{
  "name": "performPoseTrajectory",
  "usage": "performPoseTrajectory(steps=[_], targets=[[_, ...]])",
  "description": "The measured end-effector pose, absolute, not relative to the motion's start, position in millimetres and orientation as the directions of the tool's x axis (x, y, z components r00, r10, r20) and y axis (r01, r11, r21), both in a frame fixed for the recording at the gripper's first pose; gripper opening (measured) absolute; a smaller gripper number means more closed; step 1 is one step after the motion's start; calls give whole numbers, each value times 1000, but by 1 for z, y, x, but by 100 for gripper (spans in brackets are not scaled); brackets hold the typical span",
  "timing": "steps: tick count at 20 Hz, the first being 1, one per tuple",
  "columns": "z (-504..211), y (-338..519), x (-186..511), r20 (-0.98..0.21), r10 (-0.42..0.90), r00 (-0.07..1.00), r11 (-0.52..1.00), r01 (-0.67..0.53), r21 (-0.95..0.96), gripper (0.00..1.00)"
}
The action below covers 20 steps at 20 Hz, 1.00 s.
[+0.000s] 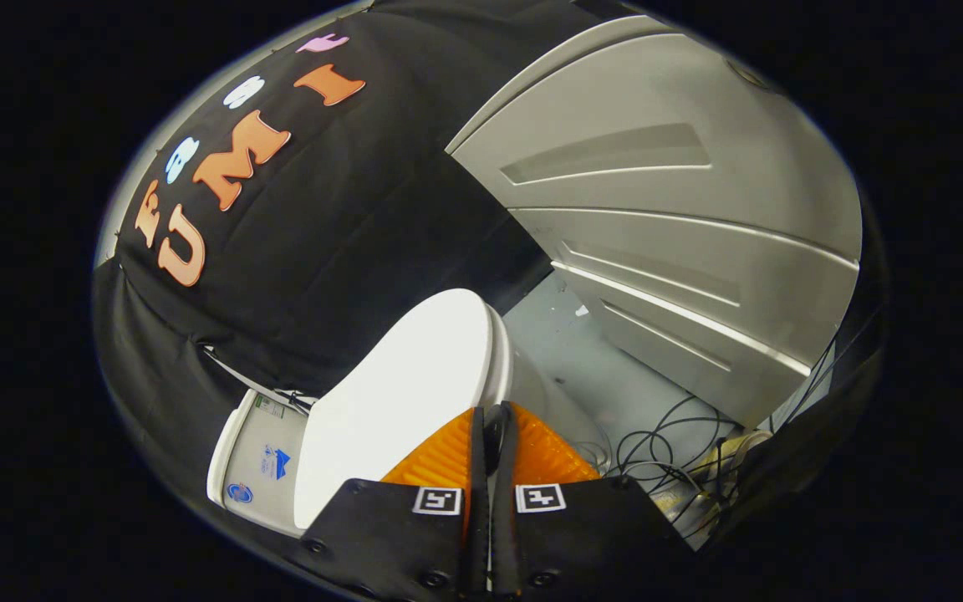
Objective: Open the toilet lid.
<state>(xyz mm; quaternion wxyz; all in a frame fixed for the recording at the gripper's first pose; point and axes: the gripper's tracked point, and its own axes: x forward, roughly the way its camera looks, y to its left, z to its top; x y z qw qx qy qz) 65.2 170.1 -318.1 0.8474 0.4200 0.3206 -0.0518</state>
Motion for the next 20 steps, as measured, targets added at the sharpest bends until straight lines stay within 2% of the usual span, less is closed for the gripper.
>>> performPoseTrajectory(steps=[6, 10, 13, 14, 15, 16, 17, 20], targets=[[-308, 175, 65, -596, 202, 777, 605, 380, 700, 9], [-317, 170, 66, -580, 174, 796, 648, 351, 676, 9], [-326, 161, 81, -540, 110, 834, 673, 338, 658, 9], [-339, 147, 81, -579, 6, 816, 675, 424, 604, 9], [-341, 145, 89, -524, -71, 849, 647, 439, 624, 9], [-354, 151, 88, -537, -69, 841, 647, 448, 617, 9], [-354, 146, 90, -510, -77, 856, 645, 433, 629, 15], [-337, 151, 78, -506, -82, 859, 666, 424, 613, 15]])
